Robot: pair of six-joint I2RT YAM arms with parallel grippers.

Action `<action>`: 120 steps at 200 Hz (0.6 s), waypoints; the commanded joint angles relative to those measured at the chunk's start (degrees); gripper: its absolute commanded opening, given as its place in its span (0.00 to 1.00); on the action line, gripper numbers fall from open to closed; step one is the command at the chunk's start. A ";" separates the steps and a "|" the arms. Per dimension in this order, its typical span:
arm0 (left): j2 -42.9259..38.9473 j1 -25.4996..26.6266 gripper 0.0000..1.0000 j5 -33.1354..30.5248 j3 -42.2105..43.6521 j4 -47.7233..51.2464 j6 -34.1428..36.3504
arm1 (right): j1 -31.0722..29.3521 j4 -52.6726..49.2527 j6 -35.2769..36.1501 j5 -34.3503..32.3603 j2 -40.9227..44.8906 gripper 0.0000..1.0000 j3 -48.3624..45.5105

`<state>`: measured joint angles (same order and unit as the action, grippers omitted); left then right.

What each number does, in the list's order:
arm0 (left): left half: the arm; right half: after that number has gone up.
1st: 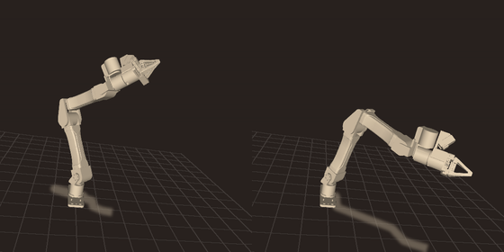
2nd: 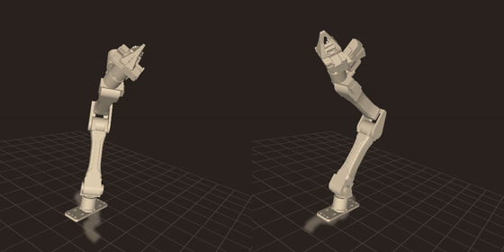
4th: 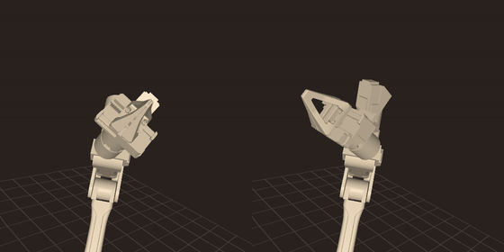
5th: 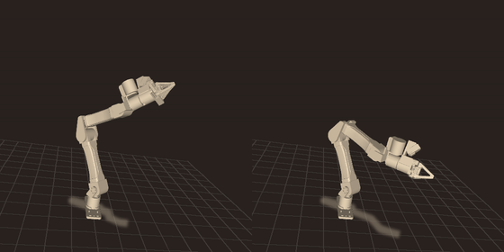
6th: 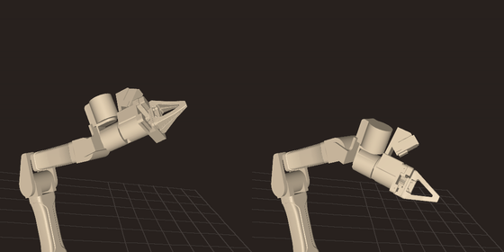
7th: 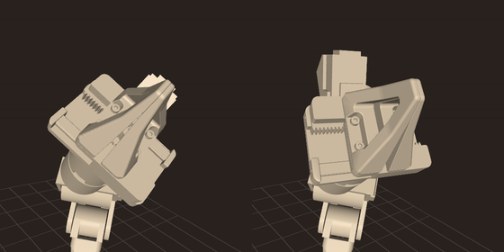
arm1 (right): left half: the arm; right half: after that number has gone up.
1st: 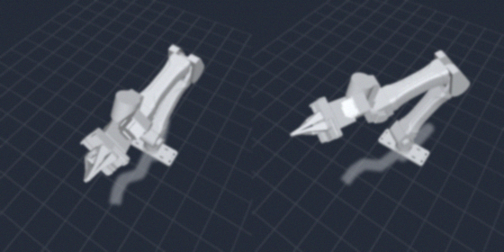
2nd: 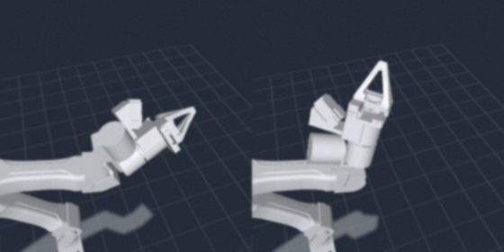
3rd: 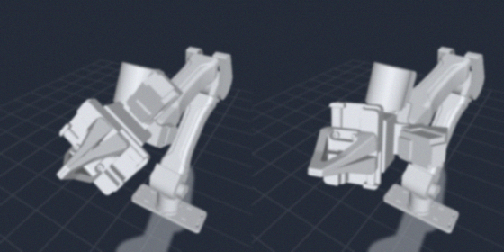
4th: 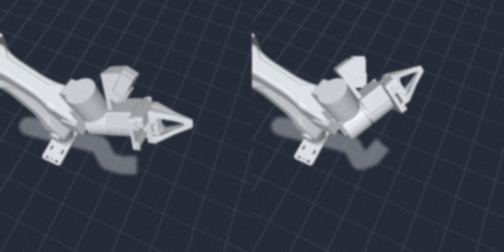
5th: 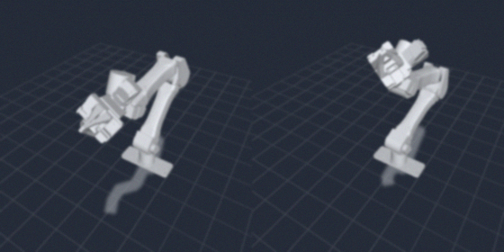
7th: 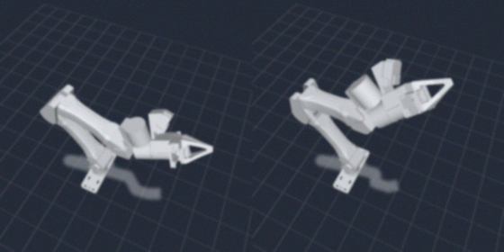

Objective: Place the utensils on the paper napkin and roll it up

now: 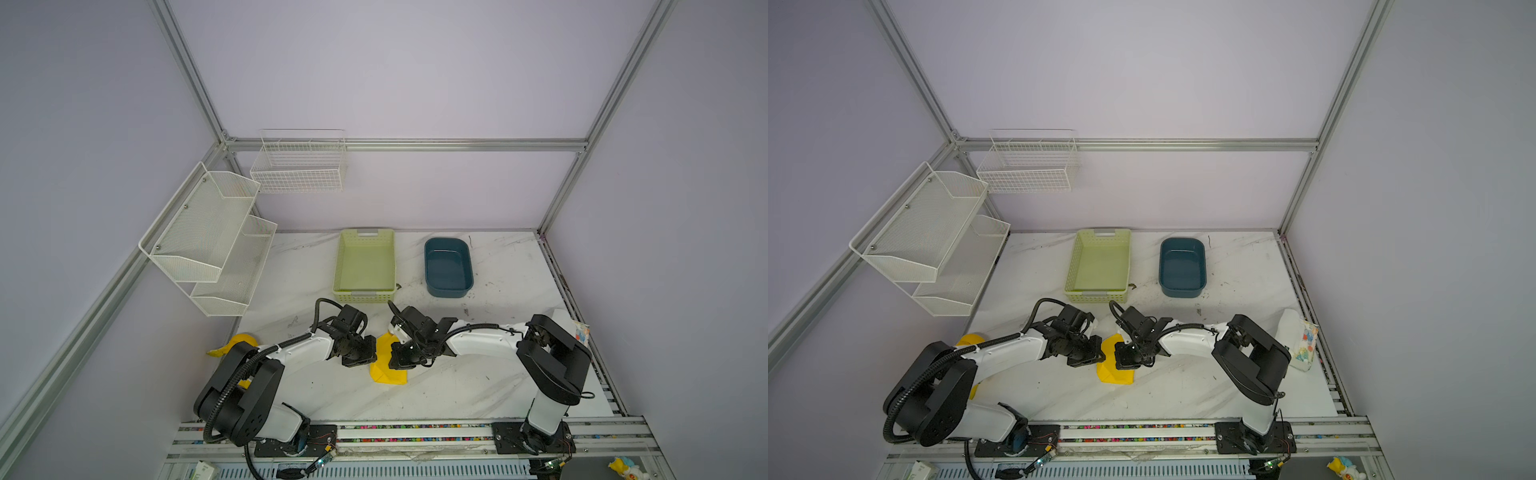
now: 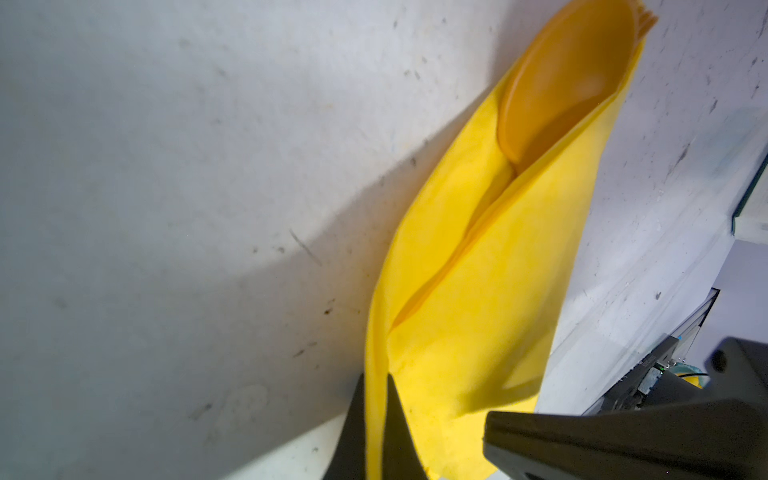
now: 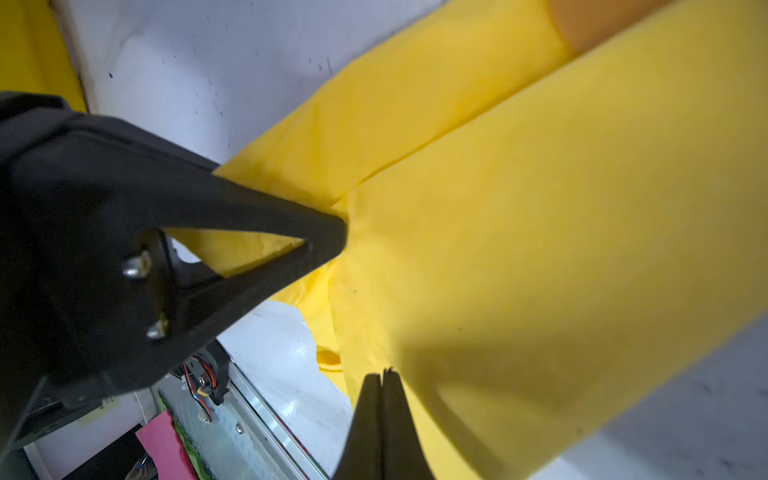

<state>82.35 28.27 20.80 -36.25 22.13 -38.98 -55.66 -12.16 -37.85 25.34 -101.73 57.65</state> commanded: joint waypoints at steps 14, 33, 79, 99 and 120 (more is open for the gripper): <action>-0.76 -0.23 0.03 -2.56 -1.72 2.82 -0.55 | -0.40 0.29 -0.22 -0.73 -0.67 0.05 -1.29; -0.79 -0.24 0.03 -2.43 -2.15 3.33 -0.48 | -0.39 0.82 0.14 -0.56 -1.83 0.05 -1.29; -4.01 -0.24 0.03 -1.63 -3.24 4.13 -0.51 | -0.38 1.06 0.67 -0.82 -3.35 0.05 -1.33; -5.03 -0.12 0.03 -0.89 -3.95 4.37 -0.67 | -0.34 1.39 0.73 -0.68 -3.65 0.05 -1.31; -5.89 -0.06 0.03 -0.06 -4.86 4.84 -0.93 | -0.38 1.57 0.79 -0.59 -3.96 0.05 -1.42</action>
<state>78.46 28.27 20.12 -36.38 25.78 -39.00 -55.68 -9.85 -37.63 25.80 -103.83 56.66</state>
